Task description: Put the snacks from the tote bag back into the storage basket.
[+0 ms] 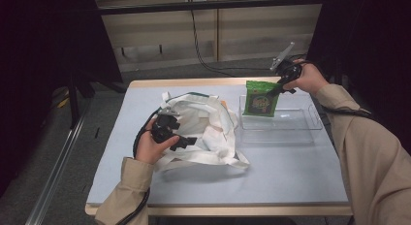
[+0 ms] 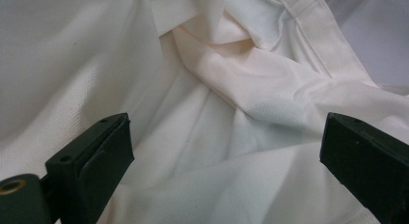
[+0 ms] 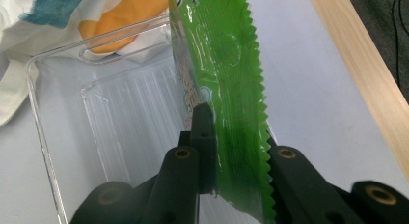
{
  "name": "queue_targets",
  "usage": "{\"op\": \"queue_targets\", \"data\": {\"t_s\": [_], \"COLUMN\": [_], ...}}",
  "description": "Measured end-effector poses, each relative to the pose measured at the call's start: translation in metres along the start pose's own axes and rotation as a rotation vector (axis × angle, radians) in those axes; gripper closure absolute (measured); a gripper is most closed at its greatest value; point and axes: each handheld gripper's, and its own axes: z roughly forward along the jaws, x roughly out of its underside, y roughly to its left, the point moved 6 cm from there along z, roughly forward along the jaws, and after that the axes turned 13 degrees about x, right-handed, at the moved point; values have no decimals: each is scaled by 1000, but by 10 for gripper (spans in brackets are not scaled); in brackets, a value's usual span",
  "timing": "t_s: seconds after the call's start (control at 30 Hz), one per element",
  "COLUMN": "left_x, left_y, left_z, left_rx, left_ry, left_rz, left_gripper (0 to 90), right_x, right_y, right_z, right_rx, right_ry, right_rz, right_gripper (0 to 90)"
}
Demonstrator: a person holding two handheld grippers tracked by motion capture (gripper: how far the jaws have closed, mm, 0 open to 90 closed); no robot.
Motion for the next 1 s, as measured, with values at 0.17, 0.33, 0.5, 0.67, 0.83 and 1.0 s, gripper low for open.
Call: {"op": "queue_targets", "data": {"t_s": [0.17,0.33,0.5,0.67,0.83,1.0], "left_x": [0,0,0,-1,-1,-1], "left_y": [2,2,1,0,-1,-1], "left_z": [-1,0,0,0,1,1], "left_rx": [-3,6,5,8,6,3], "left_ry": [1,-6,3,2,3,6], "left_rz": [-6,-6,-4,-1,1,3], "left_gripper": [44,44,44,44,44,44], "right_x": [-3,-5,-6,-5,-6,-8], "right_y": [0,1,0,-1,-1,-2], "right_z": [5,10,11,12,12,13], "right_rx": [0,-3,-8,0,4,8], "right_ry": [-4,-5,-3,-7,-1,-8], "right_rz": [-8,-6,-12,-19,-18,-30], "right_gripper": [802,801,801,799,796,789]}}
